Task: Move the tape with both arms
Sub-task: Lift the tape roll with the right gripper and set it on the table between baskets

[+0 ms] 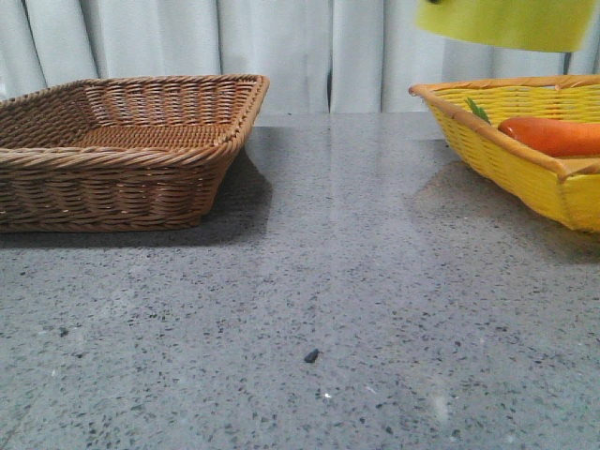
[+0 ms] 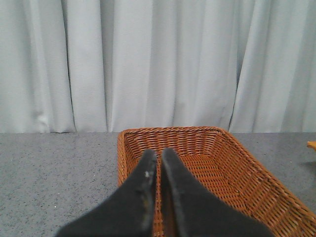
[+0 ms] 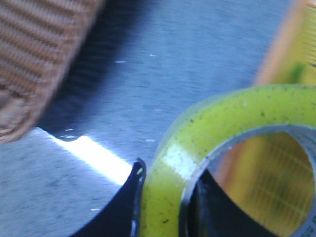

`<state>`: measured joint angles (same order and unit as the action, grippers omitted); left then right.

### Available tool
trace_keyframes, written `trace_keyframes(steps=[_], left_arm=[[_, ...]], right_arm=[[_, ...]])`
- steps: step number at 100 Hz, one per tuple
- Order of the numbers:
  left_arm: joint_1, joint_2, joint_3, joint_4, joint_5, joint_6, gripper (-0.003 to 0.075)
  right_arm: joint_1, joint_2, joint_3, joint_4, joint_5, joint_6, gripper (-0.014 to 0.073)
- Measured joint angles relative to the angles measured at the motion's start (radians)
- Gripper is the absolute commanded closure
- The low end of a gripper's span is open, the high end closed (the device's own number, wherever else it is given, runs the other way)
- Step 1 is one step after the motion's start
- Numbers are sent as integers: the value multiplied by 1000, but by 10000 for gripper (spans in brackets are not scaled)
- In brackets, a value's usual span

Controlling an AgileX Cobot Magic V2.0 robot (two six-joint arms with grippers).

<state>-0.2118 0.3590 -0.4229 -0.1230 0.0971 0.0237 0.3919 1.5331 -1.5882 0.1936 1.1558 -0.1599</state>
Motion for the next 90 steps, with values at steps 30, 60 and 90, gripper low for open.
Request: trace_keyframes(steps=[30, 60, 90], left_arm=[[0, 0, 0, 0, 0, 0, 741], [0, 0, 0, 0, 19, 0, 741], [0, 0, 0, 0, 103, 0, 741]], right_arm=[[161, 85, -2, 8, -50, 31, 657], [165, 251, -2, -11, -69, 40, 652], [165, 300, -3, -27, -69, 42, 376]])
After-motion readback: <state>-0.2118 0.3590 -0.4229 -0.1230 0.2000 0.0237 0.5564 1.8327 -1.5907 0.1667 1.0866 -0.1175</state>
